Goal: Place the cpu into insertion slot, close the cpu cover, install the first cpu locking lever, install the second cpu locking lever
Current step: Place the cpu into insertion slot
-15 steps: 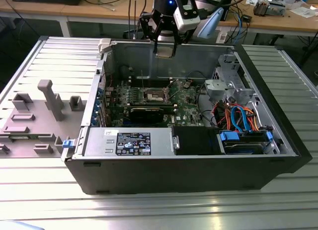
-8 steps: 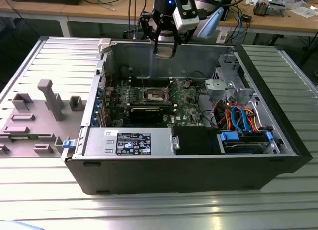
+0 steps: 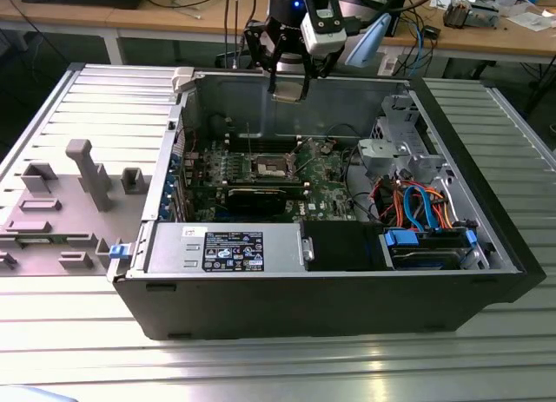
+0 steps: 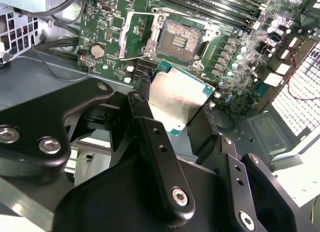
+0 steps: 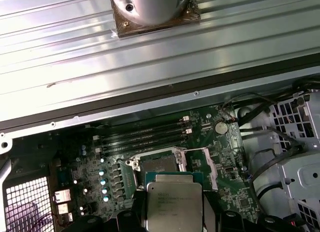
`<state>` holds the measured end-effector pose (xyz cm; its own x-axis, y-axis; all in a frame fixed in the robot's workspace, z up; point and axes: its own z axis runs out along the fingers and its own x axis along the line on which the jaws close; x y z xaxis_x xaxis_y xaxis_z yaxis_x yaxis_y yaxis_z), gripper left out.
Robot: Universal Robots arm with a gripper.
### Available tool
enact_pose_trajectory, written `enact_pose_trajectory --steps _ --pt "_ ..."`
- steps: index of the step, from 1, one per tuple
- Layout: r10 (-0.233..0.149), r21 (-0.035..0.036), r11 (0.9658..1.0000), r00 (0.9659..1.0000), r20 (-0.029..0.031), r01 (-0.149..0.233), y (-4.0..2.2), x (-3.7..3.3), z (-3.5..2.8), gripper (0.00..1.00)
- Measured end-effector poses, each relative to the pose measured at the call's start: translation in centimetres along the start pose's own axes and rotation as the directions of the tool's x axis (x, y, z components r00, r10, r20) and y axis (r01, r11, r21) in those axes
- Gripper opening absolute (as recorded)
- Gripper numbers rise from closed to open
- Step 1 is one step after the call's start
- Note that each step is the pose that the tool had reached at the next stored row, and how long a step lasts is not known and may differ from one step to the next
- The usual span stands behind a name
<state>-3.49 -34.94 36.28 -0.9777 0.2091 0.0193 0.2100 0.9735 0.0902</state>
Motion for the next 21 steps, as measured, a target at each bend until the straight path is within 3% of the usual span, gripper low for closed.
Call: enact_pose_trajectory --steps 13,21 --pt "0.003 0.0 1.0 1.0 0.0002 -0.003 0.0 0.0 0.0 0.54" --pt "0.036 -0.0006 0.9994 0.9994 0.0032 -0.036 0.0 0.0 0.02 0.54"
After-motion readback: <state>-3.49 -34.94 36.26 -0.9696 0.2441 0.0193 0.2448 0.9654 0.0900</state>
